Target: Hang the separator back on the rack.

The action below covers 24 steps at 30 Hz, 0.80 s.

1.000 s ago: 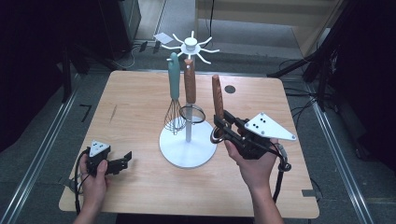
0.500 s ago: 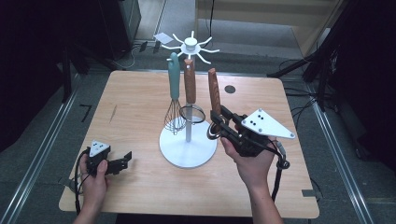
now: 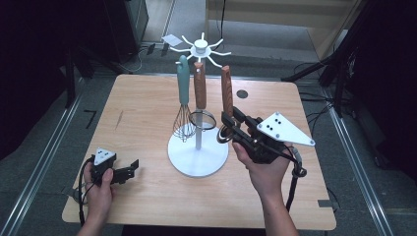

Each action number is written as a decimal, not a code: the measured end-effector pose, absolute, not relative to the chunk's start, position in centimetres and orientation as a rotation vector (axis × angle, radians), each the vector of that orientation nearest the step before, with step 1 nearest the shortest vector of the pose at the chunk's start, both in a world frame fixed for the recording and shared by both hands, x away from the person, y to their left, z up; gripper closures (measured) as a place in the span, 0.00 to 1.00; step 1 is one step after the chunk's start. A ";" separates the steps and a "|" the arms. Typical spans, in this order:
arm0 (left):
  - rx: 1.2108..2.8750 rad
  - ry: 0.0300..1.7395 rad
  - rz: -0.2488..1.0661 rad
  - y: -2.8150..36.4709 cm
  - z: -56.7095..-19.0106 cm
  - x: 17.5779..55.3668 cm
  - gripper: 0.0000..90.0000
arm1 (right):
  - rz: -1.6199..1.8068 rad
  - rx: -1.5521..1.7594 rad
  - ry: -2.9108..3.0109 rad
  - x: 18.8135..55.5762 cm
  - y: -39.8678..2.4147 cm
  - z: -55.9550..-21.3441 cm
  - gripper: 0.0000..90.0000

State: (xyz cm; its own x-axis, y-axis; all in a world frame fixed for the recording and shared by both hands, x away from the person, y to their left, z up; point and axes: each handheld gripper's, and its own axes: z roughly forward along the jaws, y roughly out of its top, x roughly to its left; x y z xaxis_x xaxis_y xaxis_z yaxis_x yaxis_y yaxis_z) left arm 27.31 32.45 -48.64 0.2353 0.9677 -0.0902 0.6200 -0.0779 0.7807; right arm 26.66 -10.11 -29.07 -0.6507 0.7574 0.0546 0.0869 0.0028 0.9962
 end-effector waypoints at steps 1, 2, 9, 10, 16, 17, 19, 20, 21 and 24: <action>1.785 1.468 0.608 32.5 -48.6 27.3 0.11 | 1.697 0.870 1.771 26.7 -10.1 -29.0 0.79; 1.785 1.468 0.608 32.4 -48.6 27.3 0.11 | 1.699 0.866 1.769 26.7 -10.1 -28.9 0.79; 1.784 1.468 0.608 32.5 -48.6 27.3 0.11 | 1.708 0.865 1.770 26.8 -9.7 -28.6 0.79; 1.783 1.467 0.608 32.5 -48.6 27.3 0.11 | 1.711 0.867 1.770 26.8 -9.7 -28.6 0.79; 1.790 1.470 0.606 32.5 -48.6 27.3 0.11 | 1.708 0.865 1.774 27.1 -9.3 -28.6 0.79; 1.789 1.471 0.606 32.5 -48.7 27.4 0.11 | 1.711 0.873 1.776 27.1 -9.3 -28.6 0.79; 1.791 1.473 0.605 32.4 -48.7 27.4 0.11 | 1.711 0.868 1.775 27.2 -9.3 -28.6 0.79; 1.791 1.471 0.605 32.4 -48.7 27.4 0.11 | 1.711 0.870 1.775 27.3 -9.3 -28.6 0.79; 1.791 1.472 0.605 32.4 -48.7 27.5 0.11 | 1.708 0.870 1.778 27.3 -9.3 -28.5 0.79; 1.789 1.473 0.601 32.4 -48.7 27.5 0.11 | 1.708 0.875 1.786 27.4 -9.3 -28.4 0.79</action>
